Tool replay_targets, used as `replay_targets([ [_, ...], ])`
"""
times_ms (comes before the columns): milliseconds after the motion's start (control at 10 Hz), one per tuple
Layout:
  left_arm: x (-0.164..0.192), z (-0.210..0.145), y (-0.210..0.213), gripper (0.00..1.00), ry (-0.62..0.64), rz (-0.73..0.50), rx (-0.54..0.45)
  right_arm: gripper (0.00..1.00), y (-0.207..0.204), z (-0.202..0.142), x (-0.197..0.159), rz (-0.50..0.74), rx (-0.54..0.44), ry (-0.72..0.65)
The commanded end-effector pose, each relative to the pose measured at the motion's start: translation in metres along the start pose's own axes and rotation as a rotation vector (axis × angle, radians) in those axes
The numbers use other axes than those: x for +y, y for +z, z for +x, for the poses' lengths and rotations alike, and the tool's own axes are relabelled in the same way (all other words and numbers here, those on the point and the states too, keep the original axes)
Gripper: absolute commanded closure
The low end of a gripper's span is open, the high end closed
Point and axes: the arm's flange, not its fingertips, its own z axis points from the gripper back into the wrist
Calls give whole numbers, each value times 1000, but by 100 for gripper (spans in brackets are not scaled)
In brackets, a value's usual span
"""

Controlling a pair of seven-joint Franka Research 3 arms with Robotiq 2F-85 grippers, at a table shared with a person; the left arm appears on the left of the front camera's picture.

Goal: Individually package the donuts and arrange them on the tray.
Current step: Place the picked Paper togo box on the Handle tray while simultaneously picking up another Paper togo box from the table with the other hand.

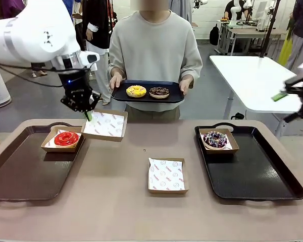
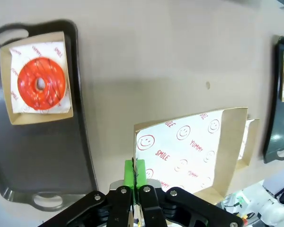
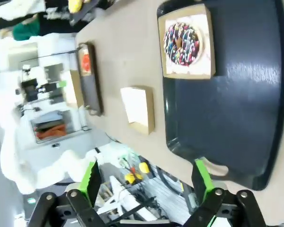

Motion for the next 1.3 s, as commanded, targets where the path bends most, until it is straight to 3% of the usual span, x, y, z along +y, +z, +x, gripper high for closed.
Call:
replay_targets([
  [0,-8,33,3,100,-55,11,28,0,12,-17,-32,131,-41,11],
  [400,-23,72,-5,100,-64,60,53,0,25,-54,-93,281,-139,-45],
  [600,-15,53,-5,100,-51,21,35,0,23,-69,-113,327,-208,-78],
  [1200,-15,53,-5,100,-51,21,35,0,25,-70,-115,303,-181,-105],
])
